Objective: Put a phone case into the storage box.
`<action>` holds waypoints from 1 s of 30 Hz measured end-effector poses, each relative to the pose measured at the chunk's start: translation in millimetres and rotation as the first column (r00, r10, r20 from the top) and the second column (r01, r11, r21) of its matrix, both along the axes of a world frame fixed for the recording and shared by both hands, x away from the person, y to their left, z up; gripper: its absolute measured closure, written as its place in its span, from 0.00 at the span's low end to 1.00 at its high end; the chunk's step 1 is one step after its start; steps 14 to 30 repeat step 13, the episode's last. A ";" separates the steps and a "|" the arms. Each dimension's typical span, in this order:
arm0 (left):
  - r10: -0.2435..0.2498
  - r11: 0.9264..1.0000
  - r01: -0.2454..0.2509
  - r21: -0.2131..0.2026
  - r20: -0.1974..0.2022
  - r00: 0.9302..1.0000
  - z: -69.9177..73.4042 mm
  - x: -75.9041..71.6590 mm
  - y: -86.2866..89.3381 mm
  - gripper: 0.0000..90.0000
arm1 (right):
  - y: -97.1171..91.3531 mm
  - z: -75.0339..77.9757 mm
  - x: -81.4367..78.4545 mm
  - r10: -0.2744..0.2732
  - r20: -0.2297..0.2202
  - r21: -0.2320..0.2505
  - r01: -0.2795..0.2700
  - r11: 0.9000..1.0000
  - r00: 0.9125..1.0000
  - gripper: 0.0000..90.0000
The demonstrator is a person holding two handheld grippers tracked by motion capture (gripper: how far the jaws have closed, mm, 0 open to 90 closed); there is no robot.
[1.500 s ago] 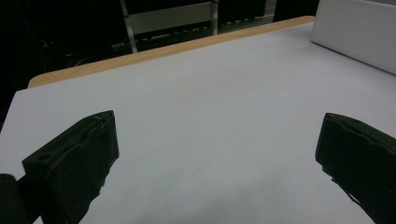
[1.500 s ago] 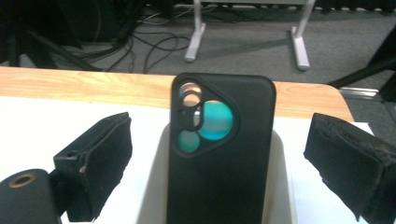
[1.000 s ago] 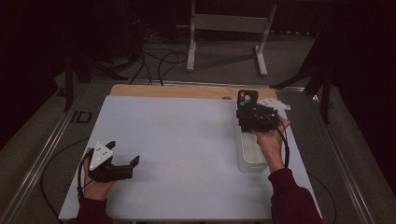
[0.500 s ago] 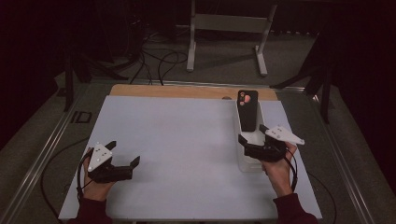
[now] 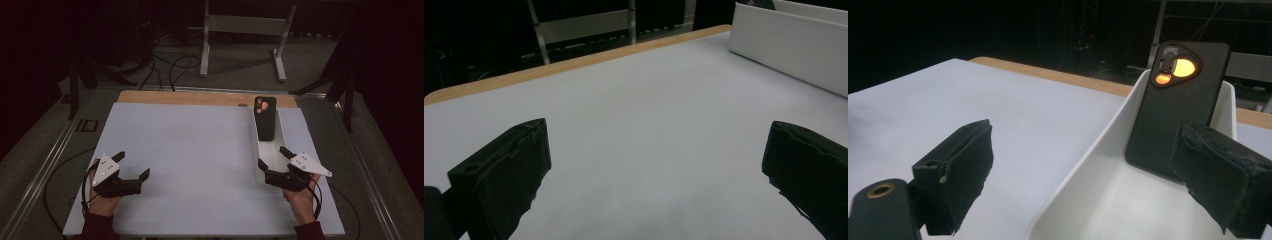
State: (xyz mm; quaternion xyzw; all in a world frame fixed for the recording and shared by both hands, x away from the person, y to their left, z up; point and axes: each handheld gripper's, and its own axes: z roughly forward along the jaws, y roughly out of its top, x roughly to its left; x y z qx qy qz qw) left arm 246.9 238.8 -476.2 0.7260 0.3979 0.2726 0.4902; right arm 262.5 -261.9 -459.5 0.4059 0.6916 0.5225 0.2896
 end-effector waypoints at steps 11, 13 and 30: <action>0.000 1.000 0.000 0.004 0.017 1.000 0.1 -1.9 1.4 0.00 | -2.4 -8.6 -12.1 0.018 -0.004 0.030 -0.018 0.999 1.000 0.11; -0.001 1.000 0.001 0.010 0.015 1.000 -0.4 -1.3 0.7 0.00 | -1.7 -8.8 -12.9 0.020 0.001 0.028 -0.020 0.999 1.000 0.11; -0.001 1.000 0.001 0.010 0.015 1.000 -0.4 -1.3 0.7 0.00 | -1.7 -8.8 -12.9 0.020 0.001 0.028 -0.020 0.999 1.000 0.11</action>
